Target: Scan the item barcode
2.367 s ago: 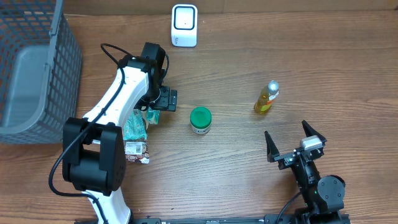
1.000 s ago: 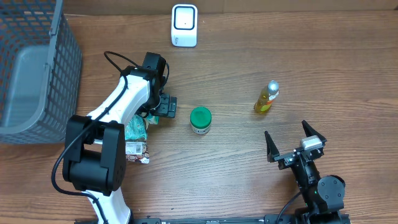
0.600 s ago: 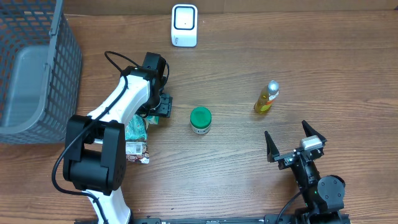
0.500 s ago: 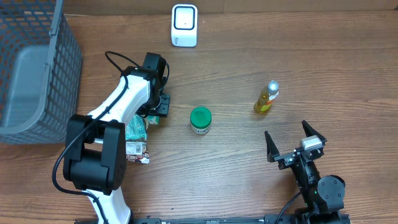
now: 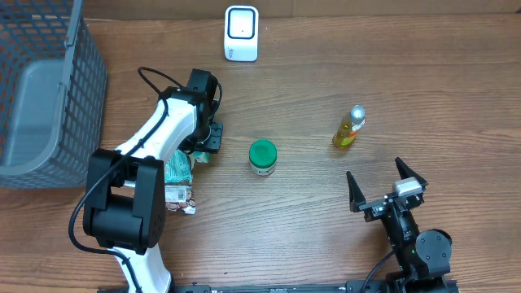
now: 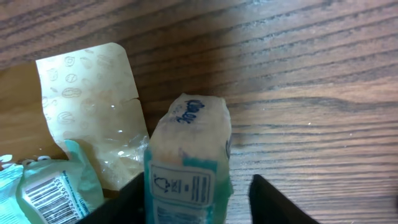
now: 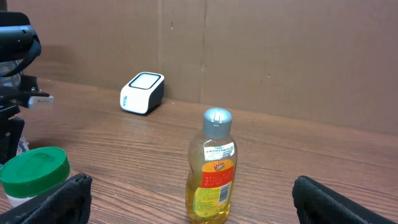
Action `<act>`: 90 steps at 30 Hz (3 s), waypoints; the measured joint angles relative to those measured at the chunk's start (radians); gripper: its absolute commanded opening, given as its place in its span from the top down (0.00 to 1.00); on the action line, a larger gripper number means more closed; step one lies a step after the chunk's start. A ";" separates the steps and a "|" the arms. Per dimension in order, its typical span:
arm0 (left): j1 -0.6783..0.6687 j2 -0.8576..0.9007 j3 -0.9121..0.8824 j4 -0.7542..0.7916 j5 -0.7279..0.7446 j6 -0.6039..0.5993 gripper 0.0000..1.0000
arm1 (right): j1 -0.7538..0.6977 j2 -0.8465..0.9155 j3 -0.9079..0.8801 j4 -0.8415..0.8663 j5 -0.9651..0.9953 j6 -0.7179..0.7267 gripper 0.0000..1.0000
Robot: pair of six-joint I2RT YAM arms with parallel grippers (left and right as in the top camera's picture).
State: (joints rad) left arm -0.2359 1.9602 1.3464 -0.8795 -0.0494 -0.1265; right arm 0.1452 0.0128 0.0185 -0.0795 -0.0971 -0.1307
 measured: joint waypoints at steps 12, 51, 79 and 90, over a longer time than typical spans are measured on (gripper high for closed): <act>0.000 0.000 -0.024 0.073 0.000 -0.005 0.63 | 0.000 0.000 0.000 0.000 0.000 0.000 0.00; 0.000 0.000 -0.028 0.072 0.000 -0.005 0.65 | 0.000 0.000 0.000 0.000 0.000 0.000 0.00; 0.000 0.000 -0.027 0.041 0.061 -0.048 0.88 | 0.000 0.000 0.000 0.000 0.000 0.000 0.00; 0.000 -0.002 -0.022 -0.016 0.072 -0.103 0.87 | 0.000 0.000 0.000 0.000 0.000 -0.001 0.00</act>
State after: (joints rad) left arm -0.2359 1.9579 1.3247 -0.8955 0.0227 -0.2298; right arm 0.1452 0.0128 0.0185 -0.0795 -0.0971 -0.1314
